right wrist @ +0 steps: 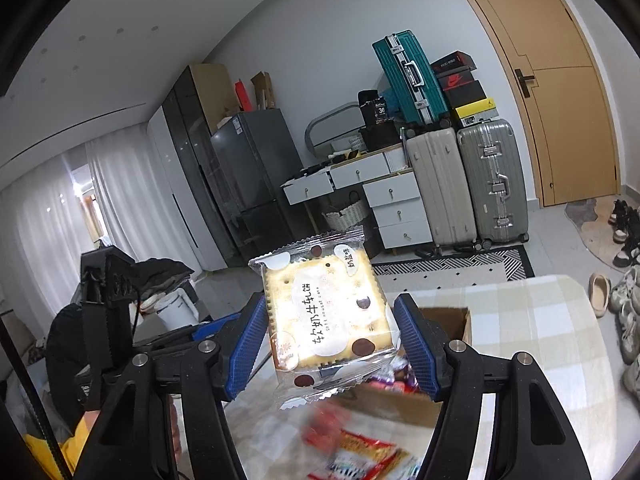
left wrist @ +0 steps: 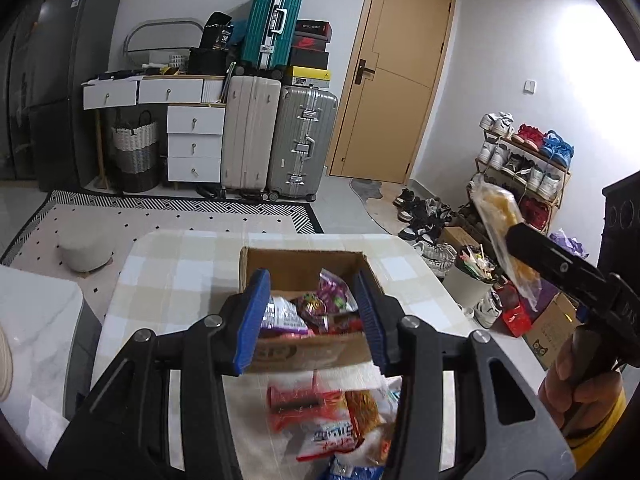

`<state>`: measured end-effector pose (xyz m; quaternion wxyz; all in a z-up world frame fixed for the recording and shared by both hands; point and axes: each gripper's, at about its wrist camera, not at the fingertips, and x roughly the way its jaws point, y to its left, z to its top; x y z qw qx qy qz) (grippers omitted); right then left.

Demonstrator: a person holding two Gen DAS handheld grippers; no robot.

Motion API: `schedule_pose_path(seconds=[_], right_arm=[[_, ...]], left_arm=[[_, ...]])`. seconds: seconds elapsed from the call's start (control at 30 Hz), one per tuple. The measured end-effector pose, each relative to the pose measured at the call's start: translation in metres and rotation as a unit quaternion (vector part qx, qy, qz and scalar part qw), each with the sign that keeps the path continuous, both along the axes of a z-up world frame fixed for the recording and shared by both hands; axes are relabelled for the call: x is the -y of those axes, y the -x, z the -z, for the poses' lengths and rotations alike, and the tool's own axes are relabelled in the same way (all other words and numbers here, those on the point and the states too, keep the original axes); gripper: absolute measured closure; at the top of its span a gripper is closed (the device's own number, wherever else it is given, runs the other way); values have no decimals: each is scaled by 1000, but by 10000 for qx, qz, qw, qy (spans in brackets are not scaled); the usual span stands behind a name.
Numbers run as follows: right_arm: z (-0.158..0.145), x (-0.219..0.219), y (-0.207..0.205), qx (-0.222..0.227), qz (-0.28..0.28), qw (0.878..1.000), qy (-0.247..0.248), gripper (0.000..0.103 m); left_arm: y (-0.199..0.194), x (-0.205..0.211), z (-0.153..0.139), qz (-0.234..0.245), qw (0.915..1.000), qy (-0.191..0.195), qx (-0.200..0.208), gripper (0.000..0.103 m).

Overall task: Organize snacks
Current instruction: 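Lift the red Oreo pack and carry it into the SF box, opening the left tool, then grasp a second red snack pack from the table with the left tool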

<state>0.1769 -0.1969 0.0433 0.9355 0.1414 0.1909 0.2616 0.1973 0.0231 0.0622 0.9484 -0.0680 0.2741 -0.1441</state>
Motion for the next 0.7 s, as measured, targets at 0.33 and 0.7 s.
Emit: schedule_pose_path(seconds=[0.33,0.7], right_arm=[[24,-4,-44,-365,-126,9992,-107,37],[79,-4,-36,-759,-344,9959,-339,37]], left_arm=[[-56,9,21,180,9992,-67,-362,67],[-42,-36,152,158,9891,-285,-1435,42]])
